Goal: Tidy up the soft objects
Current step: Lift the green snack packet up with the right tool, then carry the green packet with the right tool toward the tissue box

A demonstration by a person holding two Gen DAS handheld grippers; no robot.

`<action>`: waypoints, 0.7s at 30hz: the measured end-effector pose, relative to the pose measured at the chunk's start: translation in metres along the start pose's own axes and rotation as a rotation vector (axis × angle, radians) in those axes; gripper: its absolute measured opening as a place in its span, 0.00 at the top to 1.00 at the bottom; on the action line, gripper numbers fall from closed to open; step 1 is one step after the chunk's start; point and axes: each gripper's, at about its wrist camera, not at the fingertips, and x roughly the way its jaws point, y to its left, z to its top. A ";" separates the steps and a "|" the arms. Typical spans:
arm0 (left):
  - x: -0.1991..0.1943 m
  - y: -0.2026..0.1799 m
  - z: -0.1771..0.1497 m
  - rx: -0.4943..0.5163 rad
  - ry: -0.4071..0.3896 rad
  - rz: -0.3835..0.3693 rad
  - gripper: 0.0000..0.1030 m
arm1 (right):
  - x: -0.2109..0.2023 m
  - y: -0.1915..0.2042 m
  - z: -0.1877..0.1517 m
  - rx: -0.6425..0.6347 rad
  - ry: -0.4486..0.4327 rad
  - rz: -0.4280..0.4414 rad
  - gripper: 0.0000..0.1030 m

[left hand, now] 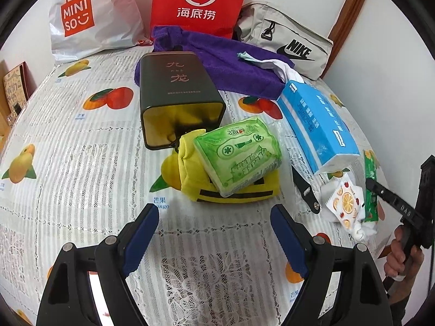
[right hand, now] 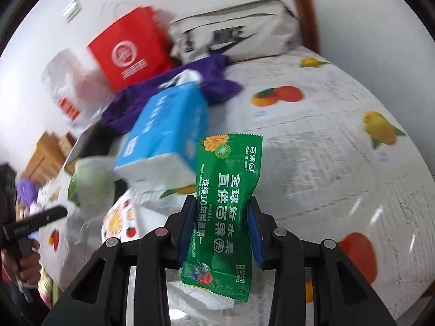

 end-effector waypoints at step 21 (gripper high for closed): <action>-0.009 -0.003 0.013 0.025 -0.063 -0.047 0.19 | -0.060 0.069 0.049 -0.085 -0.122 0.235 0.64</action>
